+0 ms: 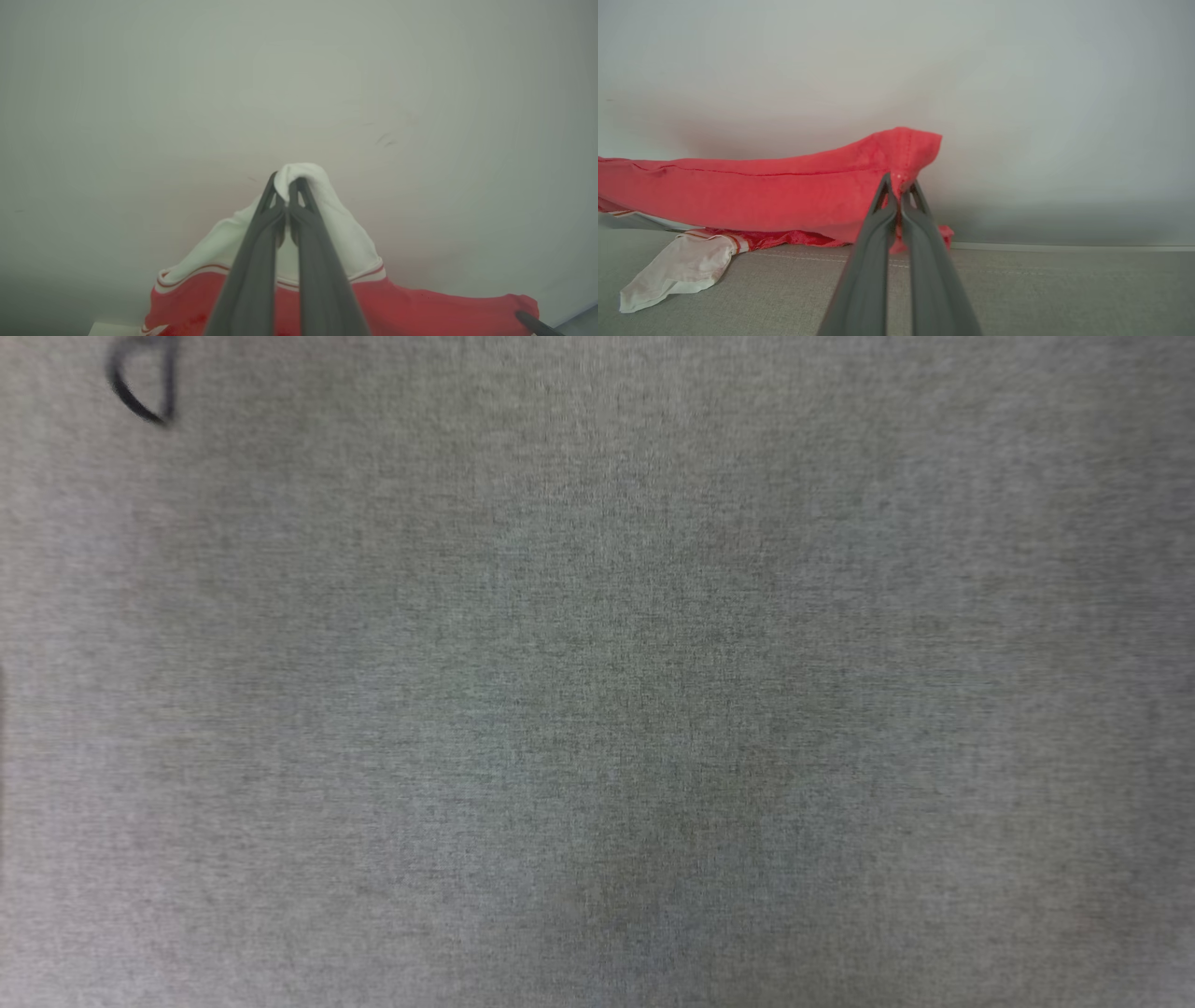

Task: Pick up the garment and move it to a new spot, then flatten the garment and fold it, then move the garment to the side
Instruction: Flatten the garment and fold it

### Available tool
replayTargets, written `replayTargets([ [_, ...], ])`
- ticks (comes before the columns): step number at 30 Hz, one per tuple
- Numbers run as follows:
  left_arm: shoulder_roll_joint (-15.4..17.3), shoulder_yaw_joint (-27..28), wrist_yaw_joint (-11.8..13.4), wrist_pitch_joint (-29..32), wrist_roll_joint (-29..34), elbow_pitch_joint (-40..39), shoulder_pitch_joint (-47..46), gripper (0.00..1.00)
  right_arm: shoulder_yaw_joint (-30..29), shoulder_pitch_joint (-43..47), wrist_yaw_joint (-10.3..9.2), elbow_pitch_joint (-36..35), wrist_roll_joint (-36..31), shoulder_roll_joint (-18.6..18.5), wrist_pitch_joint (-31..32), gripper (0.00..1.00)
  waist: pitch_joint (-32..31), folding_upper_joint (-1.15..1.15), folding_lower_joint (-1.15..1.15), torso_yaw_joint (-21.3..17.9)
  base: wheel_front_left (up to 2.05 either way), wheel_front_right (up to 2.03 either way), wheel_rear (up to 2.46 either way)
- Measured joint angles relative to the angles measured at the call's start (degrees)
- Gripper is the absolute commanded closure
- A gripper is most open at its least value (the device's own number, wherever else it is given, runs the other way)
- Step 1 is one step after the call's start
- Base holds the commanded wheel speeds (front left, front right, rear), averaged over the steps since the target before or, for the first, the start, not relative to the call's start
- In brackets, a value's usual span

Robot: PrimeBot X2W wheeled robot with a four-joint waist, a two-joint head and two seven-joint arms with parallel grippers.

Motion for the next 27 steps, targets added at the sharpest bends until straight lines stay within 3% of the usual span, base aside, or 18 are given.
replayTargets([
  [7,1.5,-0.9,0.0,-0.4,-6.2,-8.6,15.4,1.0,4.4,12.9,0.0,-2.1,6.0,0.4,-1.3,1.0,-5.4,0.0,0.0,-0.4,0.0,0.0,0.0],
  [18,2.4,-3.1,0.0,-3.0,-13.4,-11.5,40.6,1.0,12.2,37.4,0.0,-9.7,20.5,-3.0,-0.3,1.0,-17.8,0.0,-0.02,-0.7,0.0,0.0,0.0],
  [27,3.0,-4.3,0.0,-5.7,-16.6,-13.3,54.3,1.0,21.0,51.1,0.0,-15.9,30.1,-6.2,1.5,1.0,-27.3,0.0,-0.03,-1.8,0.0,0.0,0.0],
])
